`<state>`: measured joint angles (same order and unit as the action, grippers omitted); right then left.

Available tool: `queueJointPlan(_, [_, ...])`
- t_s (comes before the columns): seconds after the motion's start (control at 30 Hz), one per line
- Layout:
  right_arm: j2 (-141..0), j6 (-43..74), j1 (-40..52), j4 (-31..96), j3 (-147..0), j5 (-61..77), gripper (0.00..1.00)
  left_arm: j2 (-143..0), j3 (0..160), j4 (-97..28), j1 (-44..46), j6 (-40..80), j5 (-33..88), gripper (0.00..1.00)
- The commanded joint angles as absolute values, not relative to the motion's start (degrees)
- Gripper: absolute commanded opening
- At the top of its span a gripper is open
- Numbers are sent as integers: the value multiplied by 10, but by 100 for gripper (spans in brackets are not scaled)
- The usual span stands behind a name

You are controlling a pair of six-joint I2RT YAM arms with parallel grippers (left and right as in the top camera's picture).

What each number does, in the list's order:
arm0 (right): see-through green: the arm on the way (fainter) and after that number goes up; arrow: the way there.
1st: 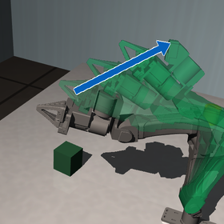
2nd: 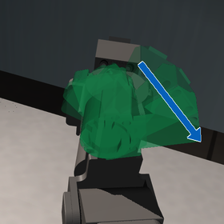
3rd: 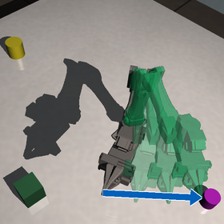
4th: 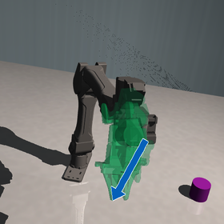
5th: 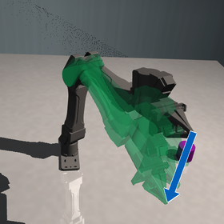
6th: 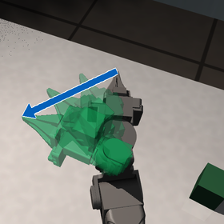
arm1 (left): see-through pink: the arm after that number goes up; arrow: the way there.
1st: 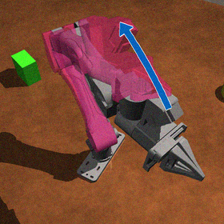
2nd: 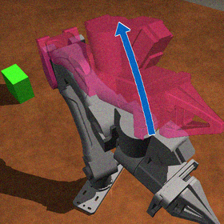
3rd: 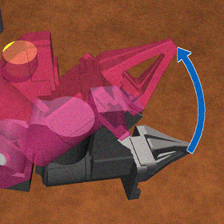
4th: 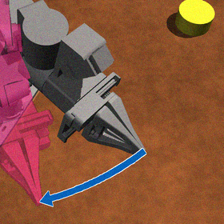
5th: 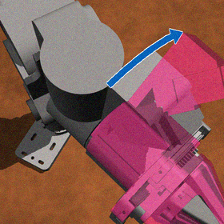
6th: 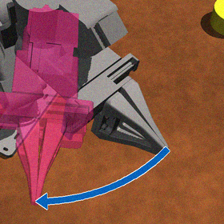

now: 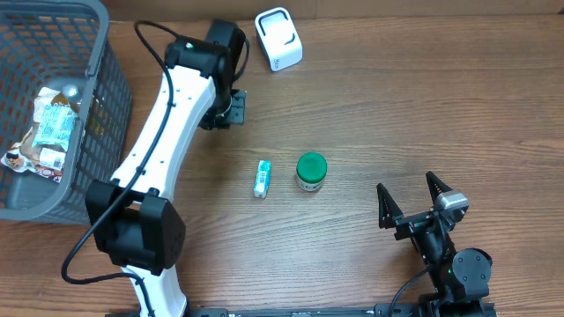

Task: Scan the item barcode
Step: 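Move the left gripper back over the basket and lower inside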

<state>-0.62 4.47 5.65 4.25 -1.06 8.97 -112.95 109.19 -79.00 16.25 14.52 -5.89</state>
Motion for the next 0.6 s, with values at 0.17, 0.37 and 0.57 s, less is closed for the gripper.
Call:
queueJointPlan(0.17, [-2, 44, 54, 40, -4, 87, 100, -1091, 1268, -795, 118, 106, -70, 4])
queueJointPlan(0.37, [-2, 44, 54, 40, -4, 86, 100, -1070, 1356, -790, 80, 75, -121, 14])
queueJointPlan(0.57, [-2, 44, 54, 40, -4, 86, 100, -1073, 1362, -773, 28, 27, -124, 39])
